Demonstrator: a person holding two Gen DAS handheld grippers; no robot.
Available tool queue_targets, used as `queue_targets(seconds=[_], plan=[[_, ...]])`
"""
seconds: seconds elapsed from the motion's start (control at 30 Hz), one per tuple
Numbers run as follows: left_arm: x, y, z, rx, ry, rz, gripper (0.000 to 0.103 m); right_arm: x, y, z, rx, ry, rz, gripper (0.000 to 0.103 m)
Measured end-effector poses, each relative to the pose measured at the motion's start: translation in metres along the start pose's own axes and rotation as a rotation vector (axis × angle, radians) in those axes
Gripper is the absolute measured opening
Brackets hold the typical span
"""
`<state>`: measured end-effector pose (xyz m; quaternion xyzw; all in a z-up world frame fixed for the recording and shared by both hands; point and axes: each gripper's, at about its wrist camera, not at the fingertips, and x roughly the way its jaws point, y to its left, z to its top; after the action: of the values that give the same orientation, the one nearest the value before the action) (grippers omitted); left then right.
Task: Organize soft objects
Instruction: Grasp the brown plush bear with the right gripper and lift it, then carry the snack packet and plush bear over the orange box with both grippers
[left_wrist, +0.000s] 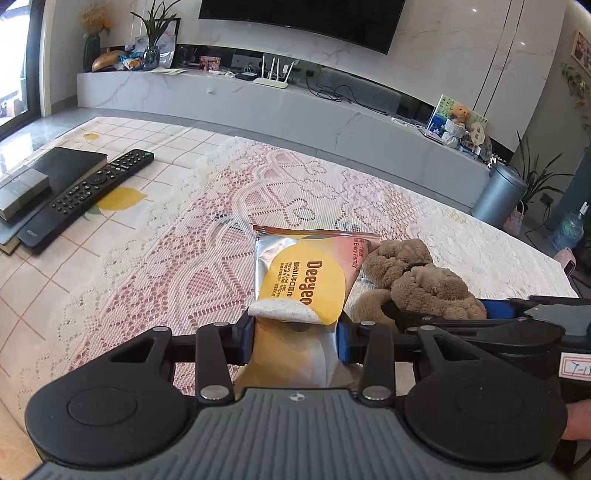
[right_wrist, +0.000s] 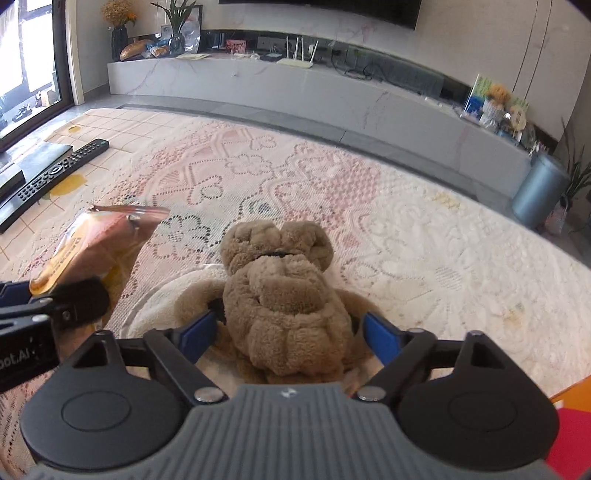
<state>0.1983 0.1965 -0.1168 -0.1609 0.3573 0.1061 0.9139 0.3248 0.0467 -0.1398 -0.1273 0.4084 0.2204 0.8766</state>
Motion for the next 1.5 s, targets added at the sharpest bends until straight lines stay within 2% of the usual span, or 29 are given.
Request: queue_targets(seconds=[0.07, 0.1, 0.2, 0.3, 0.57, 0.67, 0.8, 1.0, 1.2, 1.5], plan=[[0.000, 0.000, -0.001, -0.001, 0.006, -0.003, 0.047, 0.002, 0.003, -0.001, -0.002, 0.007, -0.007, 0.065], [0.000, 0.000, -0.001, -0.002, 0.007, -0.005, 0.047, 0.002, 0.005, -0.002, -0.011, 0.008, -0.012, 0.057], [-0.002, 0.000, -0.001, -0.003, 0.000, -0.007, 0.047, -0.002, 0.007, -0.005, -0.036, -0.008, -0.024, 0.045], [-0.007, -0.002, -0.001, -0.001, -0.009, -0.007, 0.047, -0.011, 0.007, -0.005, -0.045, -0.030, -0.022, 0.038], [-0.026, -0.003, -0.004, -0.025, -0.052, -0.025, 0.047, -0.058, 0.017, 0.001, -0.058, -0.151, -0.030, 0.037], [-0.038, 0.000, -0.004, -0.067, -0.054, -0.027, 0.046, -0.081, 0.016, -0.001, -0.032, -0.189, -0.024, 0.038], [-0.057, 0.000, -0.005, -0.094, -0.056, -0.049, 0.046, -0.120, 0.012, -0.011, 0.003, -0.239, -0.013, 0.038], [-0.094, -0.009, -0.009, -0.123, -0.089, -0.097, 0.047, -0.170, -0.003, -0.036, 0.063, -0.258, 0.016, 0.038], [-0.130, -0.034, -0.021, -0.105, -0.096, -0.185, 0.046, -0.216, -0.027, -0.064, 0.135, -0.264, 0.017, 0.038], [-0.167, -0.097, -0.039, -0.004, -0.085, -0.316, 0.047, -0.282, -0.082, -0.111, 0.224, -0.301, -0.086, 0.038]])
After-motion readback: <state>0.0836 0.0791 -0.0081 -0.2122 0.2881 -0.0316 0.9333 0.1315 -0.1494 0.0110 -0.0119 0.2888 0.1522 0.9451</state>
